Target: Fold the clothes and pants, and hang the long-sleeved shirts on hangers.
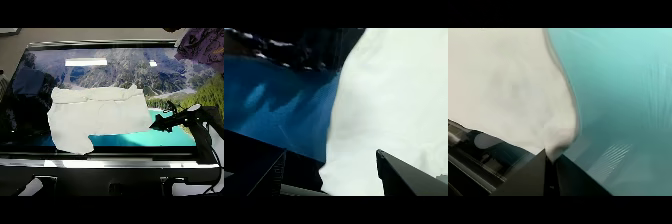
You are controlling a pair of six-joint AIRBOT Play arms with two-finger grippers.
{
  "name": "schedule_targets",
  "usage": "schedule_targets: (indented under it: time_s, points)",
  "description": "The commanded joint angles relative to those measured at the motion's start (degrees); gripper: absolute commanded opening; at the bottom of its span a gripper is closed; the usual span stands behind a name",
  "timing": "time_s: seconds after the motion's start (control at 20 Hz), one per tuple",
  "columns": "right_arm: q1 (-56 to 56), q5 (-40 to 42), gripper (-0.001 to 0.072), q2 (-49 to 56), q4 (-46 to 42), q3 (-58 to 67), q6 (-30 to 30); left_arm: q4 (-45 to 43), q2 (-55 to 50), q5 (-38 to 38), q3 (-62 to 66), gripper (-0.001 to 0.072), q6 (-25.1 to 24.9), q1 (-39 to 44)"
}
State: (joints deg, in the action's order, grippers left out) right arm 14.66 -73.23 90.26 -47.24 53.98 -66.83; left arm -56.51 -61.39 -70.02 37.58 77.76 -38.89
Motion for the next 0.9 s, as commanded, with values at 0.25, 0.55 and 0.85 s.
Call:
schedule_targets:
  time_s: [0.25,0.55,0.85]
  points:
    - [-0.04,1.22,0.0034,-1.22,0.09,0.0,0.66,7.76,-2.99,4.37,-8.17,0.0629,-7.52,1.31]
    - [-0.04,1.16,0.0034,-1.22,0.09,0.0,0.57,9.6,-5.75,8.66,-8.17,0.0629,-7.52,5.53]
    - [-0.04,0.35,0.0033,-1.79,0.07,0.0,-0.02,10.47,-9.31,10.19,-8.2,0.0476,-7.5,8.04]
